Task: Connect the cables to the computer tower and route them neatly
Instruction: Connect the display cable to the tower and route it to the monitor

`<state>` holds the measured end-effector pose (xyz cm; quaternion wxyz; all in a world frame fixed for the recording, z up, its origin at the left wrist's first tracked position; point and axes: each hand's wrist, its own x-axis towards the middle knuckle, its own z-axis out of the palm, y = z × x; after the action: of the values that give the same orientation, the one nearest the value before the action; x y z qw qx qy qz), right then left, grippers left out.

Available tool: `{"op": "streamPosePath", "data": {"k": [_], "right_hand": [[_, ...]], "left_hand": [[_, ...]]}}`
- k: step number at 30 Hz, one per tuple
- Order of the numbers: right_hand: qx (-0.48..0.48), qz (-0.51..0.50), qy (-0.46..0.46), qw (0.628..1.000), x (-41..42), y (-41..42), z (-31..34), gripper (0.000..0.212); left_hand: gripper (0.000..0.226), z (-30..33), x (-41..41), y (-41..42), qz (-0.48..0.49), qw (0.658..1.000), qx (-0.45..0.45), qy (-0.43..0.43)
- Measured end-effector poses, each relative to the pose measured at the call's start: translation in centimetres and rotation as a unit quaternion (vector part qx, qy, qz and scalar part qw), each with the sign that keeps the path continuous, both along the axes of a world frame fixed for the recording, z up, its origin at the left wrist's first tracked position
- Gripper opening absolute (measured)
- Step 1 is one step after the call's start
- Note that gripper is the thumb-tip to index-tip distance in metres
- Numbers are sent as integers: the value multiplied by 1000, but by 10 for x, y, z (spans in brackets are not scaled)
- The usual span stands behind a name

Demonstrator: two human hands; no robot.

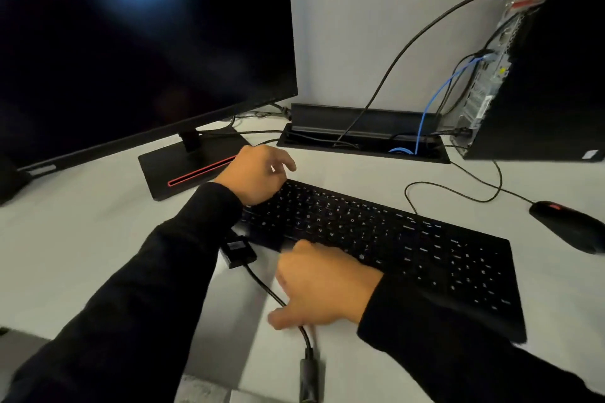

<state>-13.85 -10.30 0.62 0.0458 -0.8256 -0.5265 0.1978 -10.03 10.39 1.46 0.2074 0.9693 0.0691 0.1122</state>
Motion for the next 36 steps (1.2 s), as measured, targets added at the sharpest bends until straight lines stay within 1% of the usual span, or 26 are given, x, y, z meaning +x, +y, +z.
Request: {"op": "streamPosePath", "data": {"k": [2,4,6,8,10,13,14,16,19,22,26,27,29,30,32,34,35,36], "right_hand": [[-1,14,-1,1000,1,4,-6,32],[28,5,14,999,15,5,-9,34],[73,-40,53,995,30,0,-3,32],[111,-91,80,986,49,-8,9,24],[155,-123,50,979,71,-19,24,23],[203,-165,7,965,105,-44,46,23],[213,-178,-3,961,117,-54,51,22],[249,-216,-20,944,141,-74,57,21],[336,-309,-44,889,175,-104,58,21],[395,-406,-67,822,200,-132,53,22],[455,-500,-92,731,220,-161,48,24],[461,-517,-91,715,222,-165,47,23],[471,-537,-82,695,226,-170,43,23],[474,-541,-78,690,226,-171,42,23],[459,-547,-72,696,225,-172,44,17],[406,-554,-67,724,223,-173,50,11],[378,-550,-66,741,223,-173,53,16],[356,-541,-64,759,221,-174,56,28]], "left_hand": [[30,-1,1,-3,-15,1000,-12,4],[28,1,1,-7,-32,999,-27,7],[27,4,0,-9,-41,998,-55,15],[23,6,1,-9,-52,993,-98,35],[19,7,-1,-11,-82,985,-139,59],[49,10,0,-17,-107,976,-175,71],[53,10,2,-19,-112,973,-185,74],[47,8,9,-20,-119,978,-160,60],[40,0,20,-18,-107,993,-53,8],[20,-11,34,-20,-112,992,30,-51],[15,-29,54,-11,-77,991,32,-101],[15,-33,59,-9,-71,991,29,-111],[15,-36,67,-11,-70,987,8,-142],[15,-34,71,-15,-71,984,-2,-161],[16,-28,78,-23,-74,978,-8,-193],[18,-20,83,-27,-65,974,-29,-214],[18,-15,87,-28,-57,971,-52,-225],[18,-9,89,-30,-51,967,-75,-239]]}}
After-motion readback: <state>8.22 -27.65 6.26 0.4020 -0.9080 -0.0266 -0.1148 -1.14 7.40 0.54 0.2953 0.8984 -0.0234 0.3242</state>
